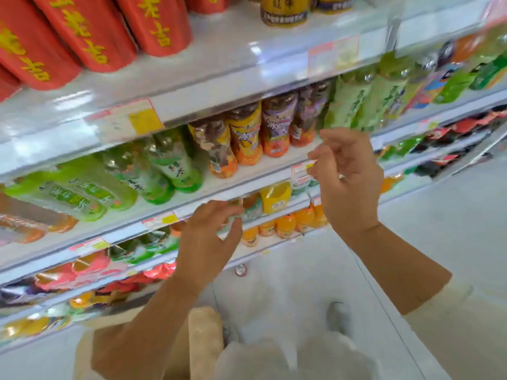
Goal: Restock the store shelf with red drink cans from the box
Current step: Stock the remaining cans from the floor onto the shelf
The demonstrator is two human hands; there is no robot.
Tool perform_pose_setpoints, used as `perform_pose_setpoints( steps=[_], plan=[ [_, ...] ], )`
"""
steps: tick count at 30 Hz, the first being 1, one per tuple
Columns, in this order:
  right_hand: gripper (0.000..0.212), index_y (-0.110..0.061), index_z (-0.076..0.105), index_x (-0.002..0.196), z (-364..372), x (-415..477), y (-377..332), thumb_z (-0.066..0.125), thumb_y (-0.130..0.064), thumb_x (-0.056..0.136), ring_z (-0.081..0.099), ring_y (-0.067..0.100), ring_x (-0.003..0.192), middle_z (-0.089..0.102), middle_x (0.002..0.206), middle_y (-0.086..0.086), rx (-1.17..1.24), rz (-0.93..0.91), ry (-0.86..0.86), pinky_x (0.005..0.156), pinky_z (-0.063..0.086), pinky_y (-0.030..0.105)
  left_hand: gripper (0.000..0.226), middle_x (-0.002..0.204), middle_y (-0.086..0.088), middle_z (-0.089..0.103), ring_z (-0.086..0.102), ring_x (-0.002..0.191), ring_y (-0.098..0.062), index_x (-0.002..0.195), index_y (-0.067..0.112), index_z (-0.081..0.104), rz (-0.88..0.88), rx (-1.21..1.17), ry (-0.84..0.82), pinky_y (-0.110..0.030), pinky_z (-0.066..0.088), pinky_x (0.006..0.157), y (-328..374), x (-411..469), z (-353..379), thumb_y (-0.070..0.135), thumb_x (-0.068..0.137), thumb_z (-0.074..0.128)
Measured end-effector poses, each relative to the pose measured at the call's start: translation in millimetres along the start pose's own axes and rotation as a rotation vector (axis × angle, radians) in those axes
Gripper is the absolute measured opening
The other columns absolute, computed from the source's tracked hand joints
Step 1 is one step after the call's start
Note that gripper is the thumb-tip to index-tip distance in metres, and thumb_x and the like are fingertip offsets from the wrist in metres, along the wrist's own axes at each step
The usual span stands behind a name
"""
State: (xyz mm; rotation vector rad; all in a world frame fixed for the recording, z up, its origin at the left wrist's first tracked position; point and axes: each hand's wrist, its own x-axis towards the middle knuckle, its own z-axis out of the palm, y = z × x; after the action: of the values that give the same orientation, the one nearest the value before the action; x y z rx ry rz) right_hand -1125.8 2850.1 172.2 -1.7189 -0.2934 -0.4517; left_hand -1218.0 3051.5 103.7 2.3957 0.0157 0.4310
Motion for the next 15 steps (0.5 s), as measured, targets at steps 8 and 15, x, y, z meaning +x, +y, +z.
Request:
perform_pose_setpoints(
  steps=[8, 15],
  plan=[
    [0.023, -0.024, 0.064, 0.108, -32.4, -141.0, 219.1, 0.057, -0.017, 0.087, 0.057, 0.013, 0.077, 0.061, 0.086, -0.014, -0.455, 0.702, -0.321, 0.083, 0.049, 0.034, 0.046, 0.129, -0.007, 0.053, 0.055, 0.119, -0.030, 0.133, 0.009, 0.055, -0.715, 0.067, -0.598, -0.015, 0.034, 0.088, -106.6, -113.6, 158.4, 0.024, 0.090, 0.063],
    [0.026, -0.034, 0.058, 0.112, -3.9, -273.3, 419.2, 0.050, -0.026, 0.089, 0.056, 0.010, 0.090, 0.057, 0.095, -0.017, -0.536, 1.076, -0.528, 0.078, 0.042, 0.024, 0.054, 0.136, -0.017, 0.055, 0.050, 0.126, -0.031, 0.138, 0.008, 0.050, -1.045, 0.259, -0.723, -0.035, 0.039, 0.099, -256.7, -189.6, 312.5, 0.022, 0.088, 0.069]
  ],
)
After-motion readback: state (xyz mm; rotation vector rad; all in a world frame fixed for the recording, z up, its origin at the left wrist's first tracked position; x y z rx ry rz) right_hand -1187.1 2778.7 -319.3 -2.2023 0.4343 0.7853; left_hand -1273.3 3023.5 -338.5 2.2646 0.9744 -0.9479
